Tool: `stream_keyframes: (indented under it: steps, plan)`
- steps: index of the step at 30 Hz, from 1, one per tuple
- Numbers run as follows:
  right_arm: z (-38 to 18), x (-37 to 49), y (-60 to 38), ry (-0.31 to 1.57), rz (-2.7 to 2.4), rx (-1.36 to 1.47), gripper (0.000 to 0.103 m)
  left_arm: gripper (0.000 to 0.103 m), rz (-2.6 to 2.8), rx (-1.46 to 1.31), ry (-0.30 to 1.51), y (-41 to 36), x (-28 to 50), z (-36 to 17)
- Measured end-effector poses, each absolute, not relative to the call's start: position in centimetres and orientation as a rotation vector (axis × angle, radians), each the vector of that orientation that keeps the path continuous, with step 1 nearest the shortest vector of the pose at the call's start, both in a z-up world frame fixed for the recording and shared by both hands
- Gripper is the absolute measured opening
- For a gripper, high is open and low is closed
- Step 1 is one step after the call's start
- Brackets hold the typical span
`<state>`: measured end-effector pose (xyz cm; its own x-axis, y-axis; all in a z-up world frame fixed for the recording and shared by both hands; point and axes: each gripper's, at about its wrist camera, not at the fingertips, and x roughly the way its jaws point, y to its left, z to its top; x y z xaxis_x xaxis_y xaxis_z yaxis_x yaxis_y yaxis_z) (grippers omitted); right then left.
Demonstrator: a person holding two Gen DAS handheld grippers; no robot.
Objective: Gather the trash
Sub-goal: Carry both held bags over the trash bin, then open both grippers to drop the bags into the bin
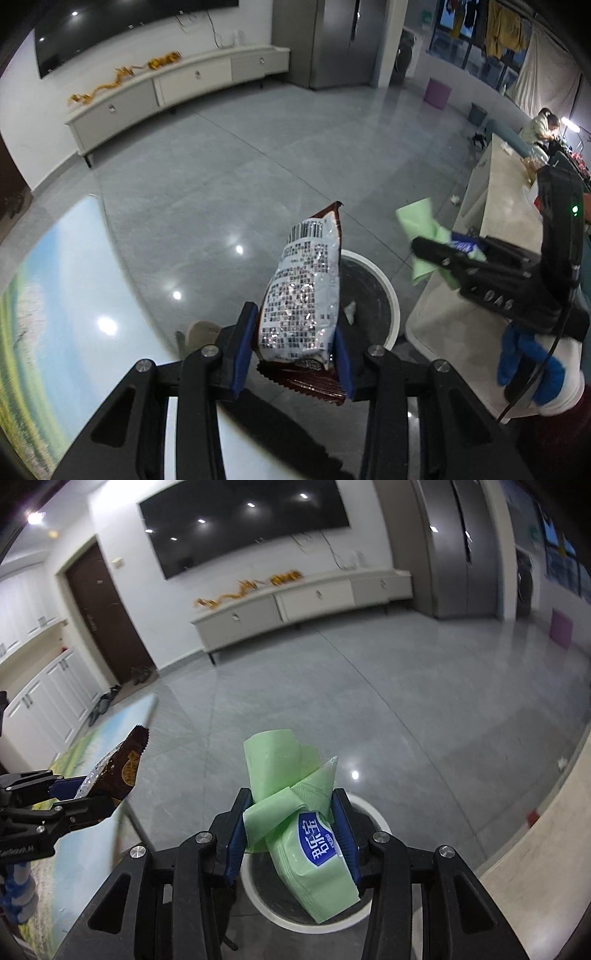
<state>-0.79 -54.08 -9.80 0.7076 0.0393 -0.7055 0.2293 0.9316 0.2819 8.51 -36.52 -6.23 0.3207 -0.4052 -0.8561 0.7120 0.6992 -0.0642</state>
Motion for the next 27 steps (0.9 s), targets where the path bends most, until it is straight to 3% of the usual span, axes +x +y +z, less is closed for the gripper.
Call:
stream_keyframes:
  steps: [11,18,27]
  plan:
    - [-16.3,2.3,-56.6,0.920,-0.155,0.422,0.045,0.039,-0.775,0.353,1.115,-41.5,10.4,-11.3]
    - [-17.3,2.8,-56.8,0.946,-0.187,0.404,0.054,0.048,-0.782,0.315,1.156,-42.1,11.2,-12.5]
    - [-16.7,2.4,-56.4,0.941,-0.207,0.390,0.058,0.048,-0.768,0.280,1.152,-41.2,11.2,-11.6]
